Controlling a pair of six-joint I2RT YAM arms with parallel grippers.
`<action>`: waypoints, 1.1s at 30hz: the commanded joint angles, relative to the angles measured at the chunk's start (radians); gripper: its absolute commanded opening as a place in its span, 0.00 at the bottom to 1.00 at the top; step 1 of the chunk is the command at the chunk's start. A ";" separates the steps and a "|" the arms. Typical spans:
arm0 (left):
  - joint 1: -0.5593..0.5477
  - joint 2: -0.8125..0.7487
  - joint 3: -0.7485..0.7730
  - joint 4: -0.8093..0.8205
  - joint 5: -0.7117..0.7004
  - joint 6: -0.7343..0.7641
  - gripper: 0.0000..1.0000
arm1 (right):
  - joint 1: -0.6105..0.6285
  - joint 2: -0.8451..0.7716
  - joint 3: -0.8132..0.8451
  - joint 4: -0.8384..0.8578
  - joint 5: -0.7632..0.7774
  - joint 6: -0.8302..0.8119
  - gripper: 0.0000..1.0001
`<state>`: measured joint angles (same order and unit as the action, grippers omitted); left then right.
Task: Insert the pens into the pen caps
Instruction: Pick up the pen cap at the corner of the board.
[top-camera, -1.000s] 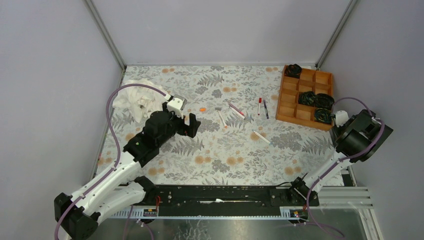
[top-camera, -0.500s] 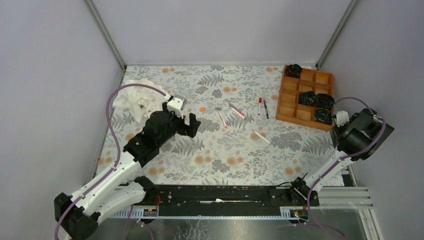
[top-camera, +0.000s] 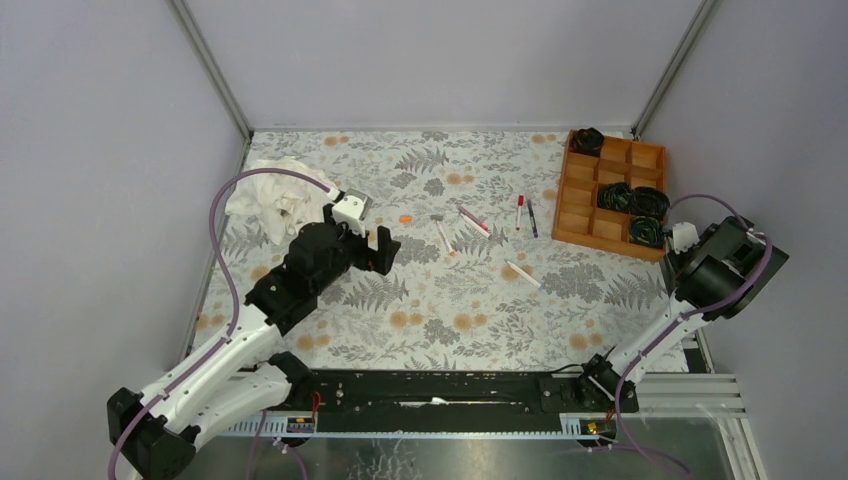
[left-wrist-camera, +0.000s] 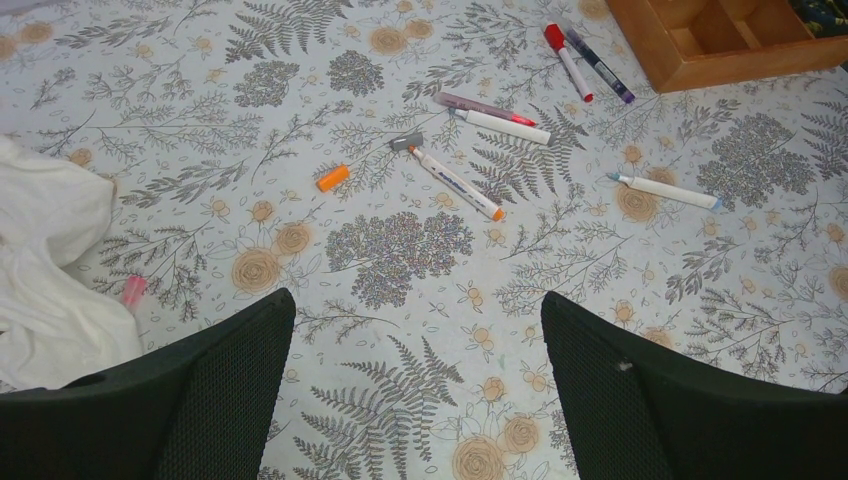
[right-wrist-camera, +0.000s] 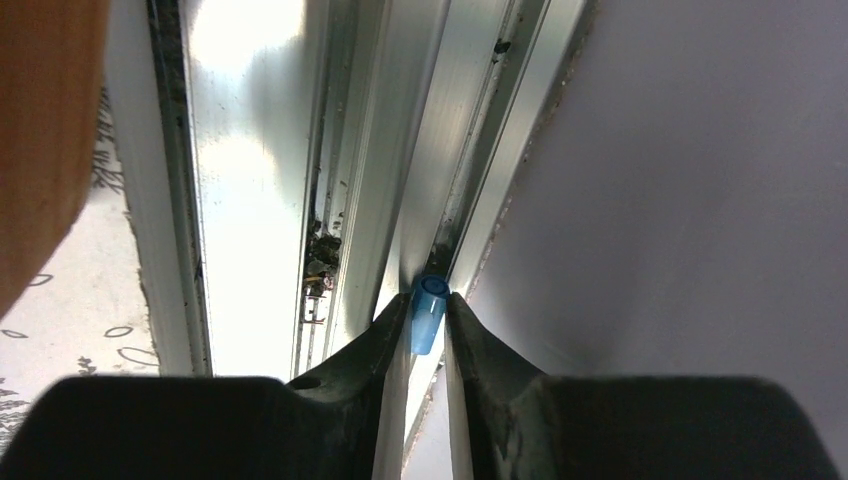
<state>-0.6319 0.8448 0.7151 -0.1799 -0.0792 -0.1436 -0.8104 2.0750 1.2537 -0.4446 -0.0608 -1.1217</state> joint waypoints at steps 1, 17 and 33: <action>0.008 -0.016 -0.016 0.031 -0.025 0.019 0.96 | -0.053 0.176 -0.041 -0.065 -0.024 0.021 0.21; 0.008 -0.032 -0.019 0.031 -0.028 0.020 0.96 | -0.053 -0.107 -0.119 0.032 -0.111 0.018 0.16; 0.008 -0.052 -0.024 0.025 -0.037 0.023 0.96 | -0.056 -0.098 -0.115 0.029 -0.057 0.008 0.20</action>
<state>-0.6319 0.8104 0.7059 -0.1799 -0.0921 -0.1425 -0.8024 1.9701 1.1549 -0.3527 -0.0849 -1.1149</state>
